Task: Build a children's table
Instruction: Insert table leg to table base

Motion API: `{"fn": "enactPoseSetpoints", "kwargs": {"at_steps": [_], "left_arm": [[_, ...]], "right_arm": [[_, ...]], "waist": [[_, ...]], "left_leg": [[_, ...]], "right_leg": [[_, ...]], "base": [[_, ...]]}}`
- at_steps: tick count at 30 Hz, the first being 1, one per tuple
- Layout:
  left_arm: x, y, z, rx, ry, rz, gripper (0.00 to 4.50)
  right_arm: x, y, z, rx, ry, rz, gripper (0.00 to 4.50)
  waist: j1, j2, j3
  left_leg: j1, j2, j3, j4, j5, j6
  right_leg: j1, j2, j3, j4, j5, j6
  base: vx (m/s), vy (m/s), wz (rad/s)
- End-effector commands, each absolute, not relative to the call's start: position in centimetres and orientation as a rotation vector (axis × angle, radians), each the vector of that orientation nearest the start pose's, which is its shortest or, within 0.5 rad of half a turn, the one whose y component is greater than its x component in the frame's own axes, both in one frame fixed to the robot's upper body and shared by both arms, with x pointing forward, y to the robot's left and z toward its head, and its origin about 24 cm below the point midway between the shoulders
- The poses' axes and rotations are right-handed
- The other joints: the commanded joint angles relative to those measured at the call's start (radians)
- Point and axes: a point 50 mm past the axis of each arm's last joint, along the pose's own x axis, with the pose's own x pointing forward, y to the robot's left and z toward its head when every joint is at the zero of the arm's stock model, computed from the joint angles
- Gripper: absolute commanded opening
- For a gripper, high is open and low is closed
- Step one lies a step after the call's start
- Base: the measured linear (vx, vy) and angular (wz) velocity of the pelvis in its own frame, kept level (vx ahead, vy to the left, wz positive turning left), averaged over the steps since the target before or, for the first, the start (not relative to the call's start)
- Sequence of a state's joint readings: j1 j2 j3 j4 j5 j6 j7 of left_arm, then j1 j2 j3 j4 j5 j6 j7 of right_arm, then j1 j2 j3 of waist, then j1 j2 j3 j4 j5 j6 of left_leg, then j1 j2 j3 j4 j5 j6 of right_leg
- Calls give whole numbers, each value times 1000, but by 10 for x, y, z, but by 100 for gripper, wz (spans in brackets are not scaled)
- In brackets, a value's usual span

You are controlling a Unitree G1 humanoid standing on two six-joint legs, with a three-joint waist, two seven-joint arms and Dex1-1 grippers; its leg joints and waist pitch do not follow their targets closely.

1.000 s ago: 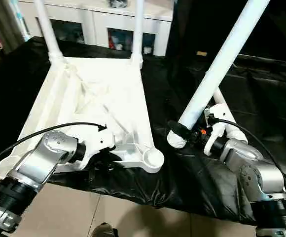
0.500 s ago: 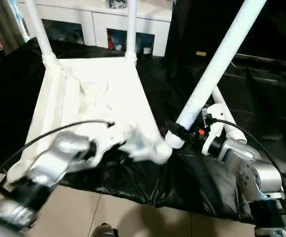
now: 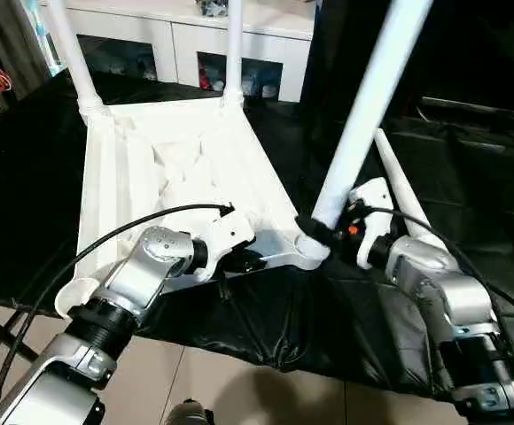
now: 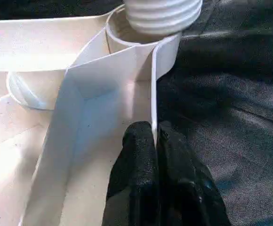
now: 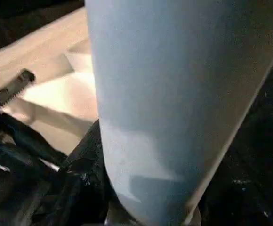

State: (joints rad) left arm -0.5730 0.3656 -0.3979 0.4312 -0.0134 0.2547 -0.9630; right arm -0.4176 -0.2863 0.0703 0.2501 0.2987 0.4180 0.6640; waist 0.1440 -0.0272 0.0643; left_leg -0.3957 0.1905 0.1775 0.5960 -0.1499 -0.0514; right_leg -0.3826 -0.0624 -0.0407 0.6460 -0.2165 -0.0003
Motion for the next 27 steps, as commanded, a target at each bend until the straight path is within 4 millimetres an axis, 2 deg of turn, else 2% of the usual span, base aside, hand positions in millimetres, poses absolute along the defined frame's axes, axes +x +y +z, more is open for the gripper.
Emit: {"fn": "enactPoseSetpoints", "kwargs": {"at_steps": [1,4,9,14,16,21,27], "left_arm": [[309,103,47,458,456,-1256,0],[308,101,48,445,444,-1271,0],[307,99,49,438,435,-1291,0],[308,96,50,438,433,-1315,0],[309,96,51,434,430,-1310,0],[310,96,52,428,432,-1306,0],[313,97,52,424,428,-1284,0]], "right_arm": [[320,-144,72,39,271,761,193],[321,-143,69,29,293,766,193],[322,-144,63,26,321,774,193],[327,-147,58,69,351,773,193],[325,-149,54,83,367,775,193],[322,-154,49,124,379,760,193],[311,-161,34,266,357,707,193]], "waist": [[-7,-10,-69],[-6,-7,-70],[-6,-7,-71],[-7,-9,-70],[-6,-13,-70],[-5,-10,-70],[-4,-9,-72]], "left_leg": [[31,42,-15,-76,-253,-40],[32,43,-14,-75,-246,-38],[32,42,-12,-73,-226,-30],[32,42,-11,-73,-231,-28],[32,43,-10,-73,-235,-25],[36,44,-8,-74,-243,-23],[35,46,-3,-75,-247,-15]], "right_leg": [[23,-87,42,-97,-264,-154],[22,-88,42,-97,-254,-154],[22,-85,42,-92,-209,-167],[24,-87,41,-93,-221,-172],[23,-87,42,-94,-231,-168],[20,-87,41,-95,-234,-170],[21,-91,38,-95,-225,-169]], "base": [[0,0,0],[0,0,0],[0,0,0],[0,0,0],[0,0,0],[0,0,0],[0,0,0]]}}
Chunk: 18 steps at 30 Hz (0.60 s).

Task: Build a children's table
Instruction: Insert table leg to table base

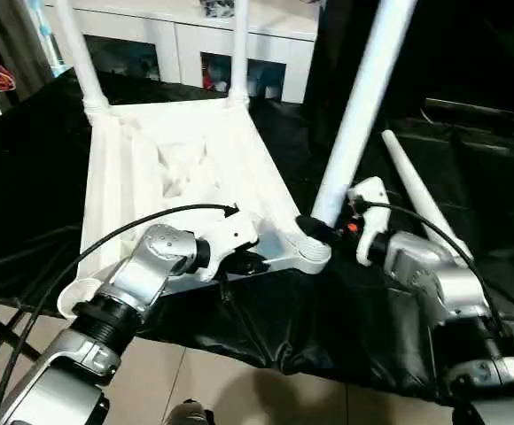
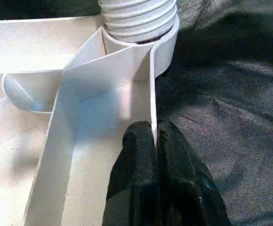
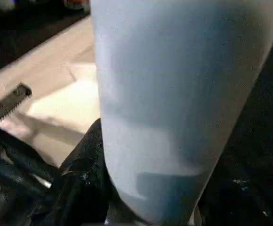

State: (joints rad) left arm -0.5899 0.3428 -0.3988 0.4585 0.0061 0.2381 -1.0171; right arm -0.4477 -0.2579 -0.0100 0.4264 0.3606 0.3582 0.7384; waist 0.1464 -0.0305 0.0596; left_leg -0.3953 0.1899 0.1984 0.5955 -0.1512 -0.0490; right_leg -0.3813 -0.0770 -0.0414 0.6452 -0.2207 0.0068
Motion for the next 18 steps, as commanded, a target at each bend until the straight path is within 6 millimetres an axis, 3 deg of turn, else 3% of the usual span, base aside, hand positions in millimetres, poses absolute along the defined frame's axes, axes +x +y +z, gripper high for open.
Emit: {"fn": "enactPoseSetpoints", "kwargs": {"at_steps": [1,9,11,12,13,18], "left_arm": [[313,96,53,423,427,-1278,0],[319,96,54,422,415,-1237,0],[320,96,54,424,413,-1232,0],[320,96,54,425,413,-1231,0],[320,97,54,428,413,-1229,0],[320,97,52,434,421,-1229,0]], "right_arm": [[308,-163,30,288,354,689,193],[291,-167,13,341,337,648,193],[288,-168,10,318,333,630,193],[287,-168,10,287,331,632,193],[287,-167,11,252,330,639,193],[284,-160,13,150,334,685,193]], "waist": [[-7,-7,-68],[-3,-7,-66],[-4,-7,-65],[-3,-1,-65],[-5,-6,-65],[-5,-7,-64]], "left_leg": [[33,47,-24,-76,-252,-18],[38,48,-28,-82,-321,-32],[38,49,-30,-84,-332,-35],[41,50,-30,-84,-345,-40],[38,49,-30,-85,-344,-41],[36,48,-30,-86,-342,-39]], "right_leg": [[19,-77,39,-95,-224,-175],[13,-83,40,-108,-329,-145],[12,-82,40,-110,-346,-142],[7,-83,41,-111,-349,-141],[11,-82,41,-111,-346,-139],[10,-82,42,-113,-359,-127]], "base": [[0,0,0],[0,0,0],[0,0,0],[0,0,0],[0,0,0],[0,0,0]]}}
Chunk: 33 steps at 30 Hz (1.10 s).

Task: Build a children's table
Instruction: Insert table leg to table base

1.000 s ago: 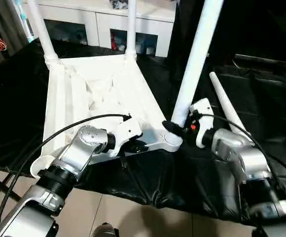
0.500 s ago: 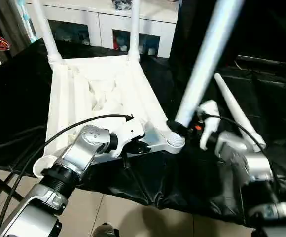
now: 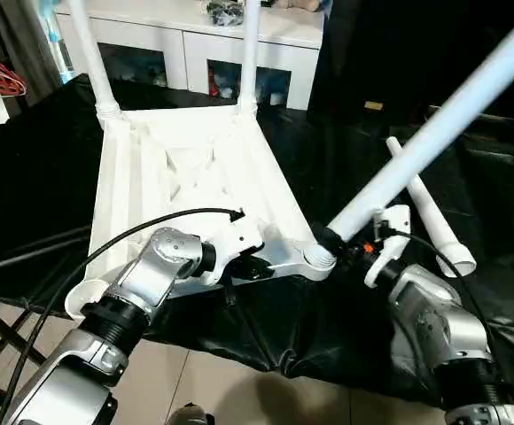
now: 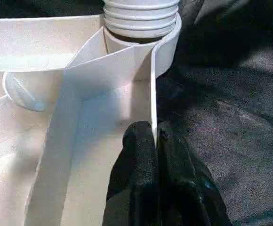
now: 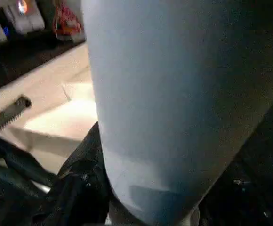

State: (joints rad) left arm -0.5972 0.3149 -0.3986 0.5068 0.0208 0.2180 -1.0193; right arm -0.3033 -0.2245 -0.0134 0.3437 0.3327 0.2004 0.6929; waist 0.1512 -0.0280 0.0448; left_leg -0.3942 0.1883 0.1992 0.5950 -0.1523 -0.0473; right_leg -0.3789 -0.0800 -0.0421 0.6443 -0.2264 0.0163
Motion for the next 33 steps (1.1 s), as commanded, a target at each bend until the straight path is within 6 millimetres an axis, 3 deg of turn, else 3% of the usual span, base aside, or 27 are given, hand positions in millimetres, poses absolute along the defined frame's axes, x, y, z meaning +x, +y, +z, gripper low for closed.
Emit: {"fn": "enactPoseSetpoints", "kwargs": {"at_steps": [1,2,4,10,18,21,22,24,25,27,28,29,31,33], "left_arm": [[320,97,51,435,422,-1231,0],[320,97,51,436,422,-1232,0],[320,97,52,437,422,-1233,0],[318,100,51,450,434,-1254,0],[316,101,51,471,443,-1314,0],[315,103,55,495,445,-1408,0],[314,104,56,503,449,-1427,0],[314,106,56,522,456,-1447,0],[314,107,56,531,459,-1451,0],[315,109,58,545,467,-1471,0],[315,109,58,546,468,-1473,0],[314,110,58,551,470,-1492,0],[313,112,59,556,470,-1512,0],[312,113,59,560,472,-1528,0]], "right_arm": [[285,-158,14,125,338,700,193],[286,-157,15,108,342,710,193],[287,-156,15,95,345,720,193],[291,-148,12,0,425,839,193],[300,-147,14,-55,433,915,193],[299,-146,15,-68,436,1067,193],[298,-146,15,-71,440,1095,193],[296,-147,14,-78,445,1124,193],[296,-147,13,-81,446,1132,193],[292,-150,10,-85,450,1166,193],[292,-150,10,-86,451,1168,193],[289,-152,8,-89,454,1191,193],[285,-153,6,-90,453,1220,193],[283,-154,4,-83,455,1240,193]], "waist": [[-10,-8,-49],[-11,-15,-48],[-11,-11,-47],[-19,-16,-43],[-23,-22,-48],[-23,-20,-49],[-20,-16,-51],[-18,-18,-55],[-19,-10,-57],[-19,-11,-57],[-19,-13,-57],[-20,-22,-57],[-16,-13,-57],[-16,-13,-57]], "left_leg": [[37,50,-31,-86,-350,-40],[37,51,-31,-86,-352,-39],[37,50,-32,-86,-364,-39],[41,50,-38,-90,-411,-49],[44,52,-36,-94,-418,-52],[43,52,-37,-94,-422,-48],[44,54,-37,-94,-417,-46],[43,55,-34,-97,-383,-42],[44,56,-32,-98,-367,-42],[43,54,-30,-97,-353,-37],[42,54,-30,-97,-354,-36],[42,55,-28,-96,-352,-33],[44,56,-29,-97,-348,-29],[46,57,-29,-98,-356,-30]], "right_leg": [[5,-80,43,-114,-367,-133],[5,-81,43,-116,-375,-131],[3,-82,44,-119,-405,-125],[0,-85,42,-129,-489,-104],[0,-82,42,-125,-419,-127],[2,-82,41,-125,-413,-133],[3,-81,42,-123,-375,-142],[9,-76,40,-113,-282,-165],[10,-72,39,-108,-222,-181],[16,-74,38,-105,-193,-200],[17,-74,38,-106,-196,-201],[18,-75,37,-106,-200,-203],[17,-76,38,-107,-203,-206],[17,-75,37,-107,-196,-211]], "base": [[0,0,0],[0,0,0],[0,0,0],[0,0,0],[0,0,0],[0,0,0],[0,0,0],[0,0,0],[0,0,0],[0,0,0],[0,0,0],[0,0,0],[0,0,0],[0,0,0]]}}
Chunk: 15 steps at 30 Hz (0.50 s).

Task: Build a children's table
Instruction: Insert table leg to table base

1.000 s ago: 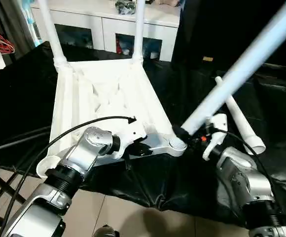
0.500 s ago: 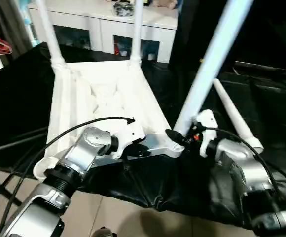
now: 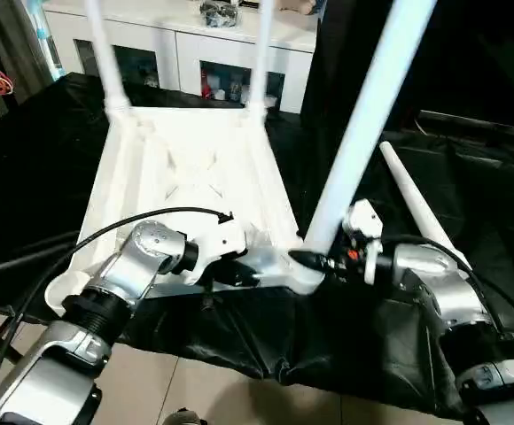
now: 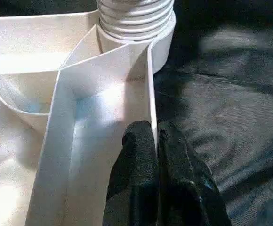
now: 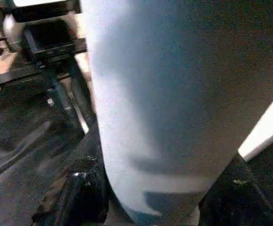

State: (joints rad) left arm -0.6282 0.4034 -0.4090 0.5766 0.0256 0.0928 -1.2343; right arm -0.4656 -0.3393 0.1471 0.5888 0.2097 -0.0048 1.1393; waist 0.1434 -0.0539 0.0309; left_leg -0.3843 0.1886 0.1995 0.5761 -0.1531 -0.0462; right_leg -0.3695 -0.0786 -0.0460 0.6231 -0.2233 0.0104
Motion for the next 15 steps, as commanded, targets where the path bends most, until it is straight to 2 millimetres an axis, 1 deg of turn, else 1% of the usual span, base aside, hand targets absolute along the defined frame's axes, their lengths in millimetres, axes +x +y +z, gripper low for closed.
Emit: {"fn": "enactPoseSetpoints", "kwargs": {"at_steps": [1,3,6,7,8,9,10,11,12,13,14,15], "left_arm": [[312,113,59,561,474,-1531,0],[312,115,59,563,484,-1538,0],[316,117,59,542,485,-1484,0],[318,118,59,533,487,-1456,0],[319,118,59,528,488,-1439,0],[320,118,59,523,484,-1418,0],[322,117,59,513,475,-1386,0],[325,116,61,497,462,-1341,0],[326,116,61,491,458,-1325,0],[334,112,64,469,434,-1204,0],[334,112,64,469,434,-1204,0],[334,111,65,469,434,-1198,0]], "right_arm": [[282,-154,4,-80,454,1243,193],[282,-155,4,-69,450,1254,193],[289,-153,2,-60,442,1188,193],[292,-153,1,-54,438,1153,193],[294,-153,1,-50,435,1131,193],[296,-152,1,-48,430,1105,193],[299,-152,1,-48,421,1067,193],[304,-151,2,-35,409,1019,193],[305,-151,3,-31,406,1002,193],[316,-147,6,22,383,870,193],[316,-147,6,22,383,870,193],[317,-147,6,25,382,865,193]], "waist": [[-8,13,-42],[-8,11,-41],[-8,10,-39],[-12,10,-37],[-11,10,-35],[-15,9,-31],[-19,8,-24],[-21,9,-22],[-25,8,-23],[-31,10,-25],[-40,13,-26],[-43,14,-27]], "left_leg": [[37,58,-29,-81,-358,-31],[37,57,-29,-82,-371,-33],[39,59,-31,-84,-393,-43],[41,58,-32,-86,-418,-51],[42,58,-34,-87,-433,-55],[45,58,-36,-87,-475,-63],[51,57,-43,-88,-536,-75],[53,57,-46,-89,-562,-81],[53,57,-54,-90,-586,-90],[52,58,-60,-94,-601,-104],[53,58,-67,-98,-625,-113],[53,57,-67,-98,-633,-113]], "right_leg": [[9,-75,40,-86,-201,-207],[9,-76,40,-87,-220,-207],[5,-81,41,-91,-253,-208],[2,-82,41,-93,-287,-207],[1,-83,41,-97,-316,-201],[-4,-85,42,-104,-384,-187],[-9,-90,41,-116,-497,-161],[-12,-92,40,-120,-549,-147],[-10,-97,37,-125,-615,-123],[-9,-96,33,-122,-621,-117],[-8,-92,24,-125,-606,-116],[-7,-90,21,-128,-589,-117]], "base": [[0,0,0],[0,0,0],[0,0,0],[0,0,0],[0,0,0],[0,0,0],[0,0,0],[-52,4,-7],[0,0,0],[0,0,0],[-61,20,-17],[-59,31,-16]]}}
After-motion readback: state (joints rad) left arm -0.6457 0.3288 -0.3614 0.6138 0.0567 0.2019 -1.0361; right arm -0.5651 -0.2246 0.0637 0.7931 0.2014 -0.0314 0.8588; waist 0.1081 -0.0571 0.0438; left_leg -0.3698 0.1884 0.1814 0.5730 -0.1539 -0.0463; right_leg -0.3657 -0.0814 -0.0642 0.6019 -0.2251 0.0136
